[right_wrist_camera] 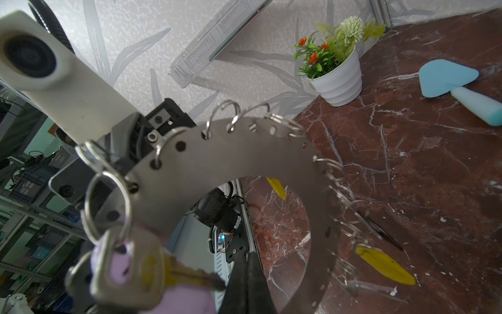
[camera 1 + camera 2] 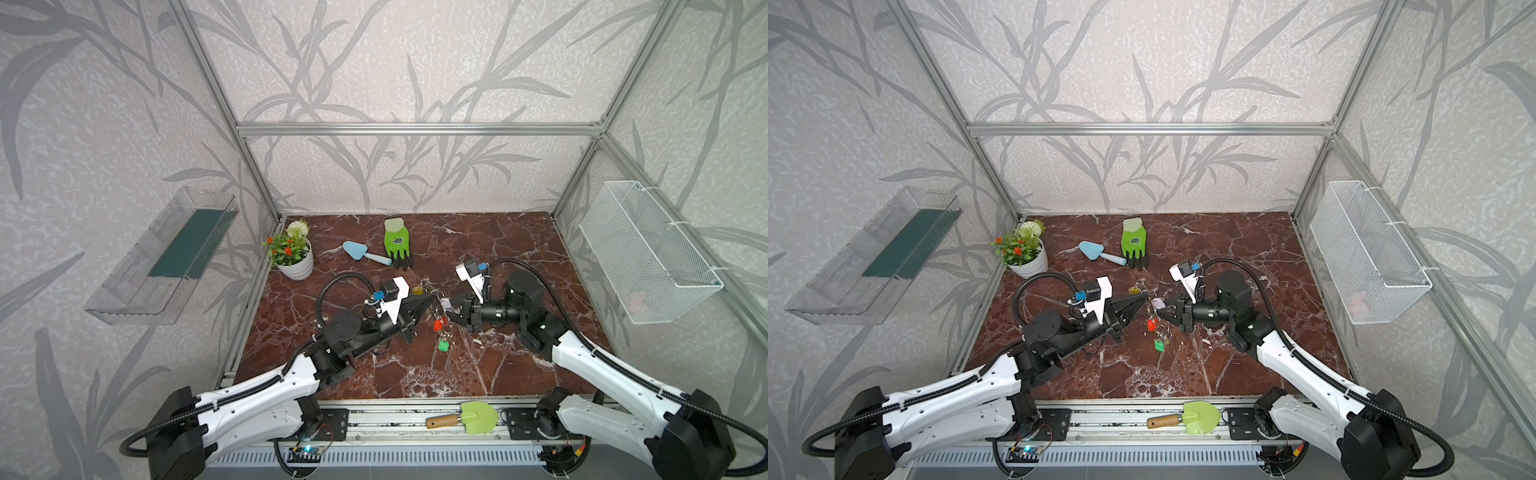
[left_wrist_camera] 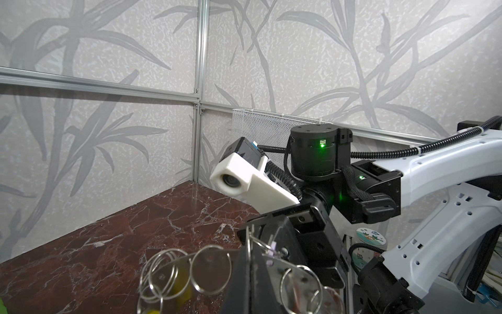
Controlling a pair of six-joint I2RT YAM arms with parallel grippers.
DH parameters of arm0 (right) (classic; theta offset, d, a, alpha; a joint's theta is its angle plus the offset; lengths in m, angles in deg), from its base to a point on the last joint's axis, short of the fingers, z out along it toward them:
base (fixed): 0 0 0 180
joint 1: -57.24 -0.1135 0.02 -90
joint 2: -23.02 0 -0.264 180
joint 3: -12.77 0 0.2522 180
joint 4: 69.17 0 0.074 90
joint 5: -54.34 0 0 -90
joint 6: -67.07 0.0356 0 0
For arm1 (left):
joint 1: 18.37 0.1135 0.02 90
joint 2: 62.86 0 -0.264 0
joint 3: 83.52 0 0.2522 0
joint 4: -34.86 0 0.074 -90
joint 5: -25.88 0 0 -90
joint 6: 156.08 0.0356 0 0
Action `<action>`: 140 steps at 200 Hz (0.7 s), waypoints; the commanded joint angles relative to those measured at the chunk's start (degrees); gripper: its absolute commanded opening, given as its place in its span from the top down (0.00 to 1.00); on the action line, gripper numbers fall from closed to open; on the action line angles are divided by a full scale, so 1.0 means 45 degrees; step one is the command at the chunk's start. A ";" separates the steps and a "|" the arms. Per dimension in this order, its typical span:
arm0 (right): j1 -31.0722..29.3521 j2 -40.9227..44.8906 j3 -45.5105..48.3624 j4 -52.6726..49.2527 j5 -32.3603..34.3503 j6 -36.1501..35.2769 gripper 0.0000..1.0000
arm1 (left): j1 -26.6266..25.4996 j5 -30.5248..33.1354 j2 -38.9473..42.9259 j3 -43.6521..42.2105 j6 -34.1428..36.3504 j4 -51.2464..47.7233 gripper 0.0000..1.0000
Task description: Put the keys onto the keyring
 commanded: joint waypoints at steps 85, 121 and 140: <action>0.1297 0.2049 -0.1260 -0.1853 0.1410 -0.0377 0.65 | -0.0013 -0.0407 0.0531 0.0471 0.0038 -0.0140 1.00; 0.0979 0.2069 -0.1117 -0.0114 0.0163 0.0263 0.49 | -0.0014 -0.0906 0.0268 0.0608 -0.0426 -0.0325 1.00; 0.0610 0.1851 -0.1174 -0.0012 -0.0159 0.0095 0.45 | -0.0013 -0.1158 0.0127 0.0610 -0.0582 -0.0197 1.00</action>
